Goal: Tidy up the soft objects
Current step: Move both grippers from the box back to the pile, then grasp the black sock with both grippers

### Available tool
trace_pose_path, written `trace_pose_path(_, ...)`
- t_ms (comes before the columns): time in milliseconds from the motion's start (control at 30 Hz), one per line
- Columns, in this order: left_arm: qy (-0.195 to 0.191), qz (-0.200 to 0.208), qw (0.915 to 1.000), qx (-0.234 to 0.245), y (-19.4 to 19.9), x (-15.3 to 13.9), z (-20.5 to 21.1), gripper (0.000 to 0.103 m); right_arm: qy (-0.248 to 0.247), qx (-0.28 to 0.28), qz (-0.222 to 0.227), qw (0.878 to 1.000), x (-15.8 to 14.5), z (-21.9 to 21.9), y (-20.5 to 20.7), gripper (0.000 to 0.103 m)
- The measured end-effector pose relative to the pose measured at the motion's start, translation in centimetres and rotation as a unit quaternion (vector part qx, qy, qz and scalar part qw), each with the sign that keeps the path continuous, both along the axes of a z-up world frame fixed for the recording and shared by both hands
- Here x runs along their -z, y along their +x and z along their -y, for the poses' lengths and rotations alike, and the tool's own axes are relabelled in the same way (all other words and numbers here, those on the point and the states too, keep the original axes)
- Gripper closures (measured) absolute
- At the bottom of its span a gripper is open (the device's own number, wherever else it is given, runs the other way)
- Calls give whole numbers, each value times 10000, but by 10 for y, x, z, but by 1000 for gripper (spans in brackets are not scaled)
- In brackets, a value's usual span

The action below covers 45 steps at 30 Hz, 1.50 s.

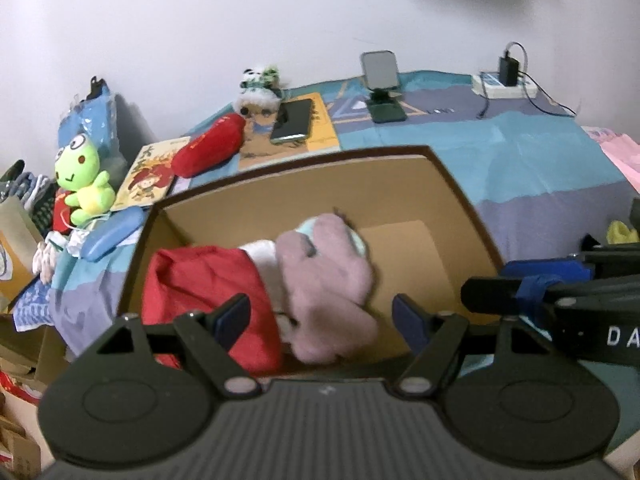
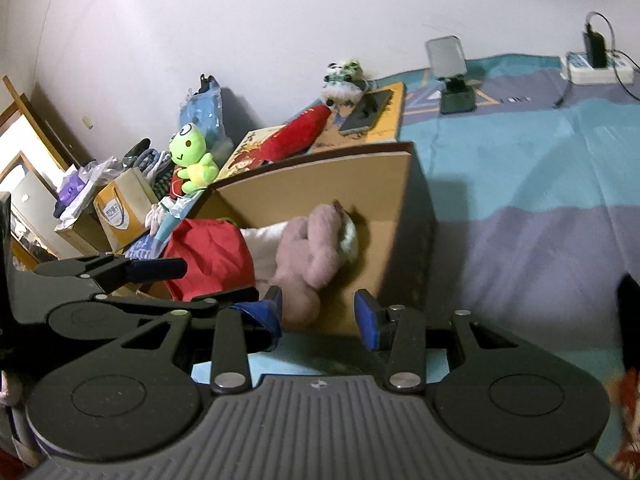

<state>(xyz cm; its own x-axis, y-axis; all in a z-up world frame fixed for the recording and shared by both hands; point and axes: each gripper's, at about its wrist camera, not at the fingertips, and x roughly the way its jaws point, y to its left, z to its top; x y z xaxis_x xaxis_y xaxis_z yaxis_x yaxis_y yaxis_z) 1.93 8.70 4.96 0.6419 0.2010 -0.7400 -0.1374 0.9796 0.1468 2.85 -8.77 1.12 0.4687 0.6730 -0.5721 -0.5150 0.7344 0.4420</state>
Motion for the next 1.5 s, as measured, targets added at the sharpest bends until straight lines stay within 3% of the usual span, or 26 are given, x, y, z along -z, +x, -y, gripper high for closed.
trace_pose_path(233,-133,-178,9993,316,-11,9,44,28,-28,323,-285,9991,21,60,-9,79)
trace_pose_path(433,-412,-217,9940,989,-15,16,97,28,-486,834,-446,9943,47,114,-15,79)
trace_pose_path(633,-843,-391,9804,1737,-7,36,154,28,-625,1333,-756,9862,68,159,-11,79)
trace_pose_path(867,-1340,-661,9568,2495,4,63,205,28,-623,1824,-942,9767,82,199,-5,84)
trace_pose_path(1000,-1514,-748,9452,2794,9,74,224,28,-96,1766,-1160,9774,83,213,0,83)
trace_pose_path(1167,-1524,-564,9464,2793,31,81,235,29,228,1690,-948,9808,77,209,18,83)
trace_pose_path(1367,-1924,-379,9481,2501,75,89,230,32,-4,1711,-527,9838,74,196,60,83)
trace_pose_path(1433,-2020,-311,9497,2374,89,93,230,37,-137,1719,-649,9829,79,193,78,83)
trace_pose_path(1500,-2054,-306,9509,2294,102,100,232,49,-239,1645,-807,9828,84,191,91,83)
